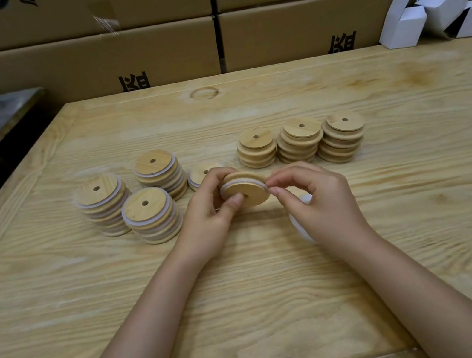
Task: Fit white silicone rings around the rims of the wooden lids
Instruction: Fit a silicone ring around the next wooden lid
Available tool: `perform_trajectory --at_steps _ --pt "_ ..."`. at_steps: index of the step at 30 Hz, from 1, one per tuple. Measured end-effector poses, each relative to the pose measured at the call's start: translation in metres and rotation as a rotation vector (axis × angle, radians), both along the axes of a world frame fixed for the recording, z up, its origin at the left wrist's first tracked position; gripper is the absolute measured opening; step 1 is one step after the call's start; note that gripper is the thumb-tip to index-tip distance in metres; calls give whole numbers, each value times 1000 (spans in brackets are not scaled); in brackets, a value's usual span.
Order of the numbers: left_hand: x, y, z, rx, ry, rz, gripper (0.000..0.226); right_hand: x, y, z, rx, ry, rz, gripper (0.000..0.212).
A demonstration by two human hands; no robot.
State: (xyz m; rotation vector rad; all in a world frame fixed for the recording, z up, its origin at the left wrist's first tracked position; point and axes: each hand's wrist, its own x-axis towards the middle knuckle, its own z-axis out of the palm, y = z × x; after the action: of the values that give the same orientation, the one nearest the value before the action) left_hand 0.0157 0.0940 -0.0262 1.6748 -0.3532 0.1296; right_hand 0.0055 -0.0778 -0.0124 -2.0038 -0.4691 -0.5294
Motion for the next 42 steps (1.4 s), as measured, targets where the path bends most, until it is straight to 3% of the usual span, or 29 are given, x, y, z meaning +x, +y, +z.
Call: perform_trajectory --at_steps 3,8,14,21,29,35,42 --pt "-3 -1 3 -183 158 -39 22 -1 -1 0 -34 -42 8 18" --pt "-3 1 8 -315 374 -105 19 1 -2 -1 -43 18 35 33" --pt "-1 5 12 -415 490 -130 23 1 -2 -5 -24 43 70 26" --pt "1 8 13 -403 558 -101 25 1 -5 -6 -294 -337 45 15" --pt "1 9 13 -402 646 -145 28 1 -5 -5 -435 -513 -2 12" --pt "1 9 14 -421 645 -131 27 1 -4 -6 -413 -473 1 11" --pt "-2 3 14 -415 547 -114 29 -2 -3 1 -191 -242 108 11"
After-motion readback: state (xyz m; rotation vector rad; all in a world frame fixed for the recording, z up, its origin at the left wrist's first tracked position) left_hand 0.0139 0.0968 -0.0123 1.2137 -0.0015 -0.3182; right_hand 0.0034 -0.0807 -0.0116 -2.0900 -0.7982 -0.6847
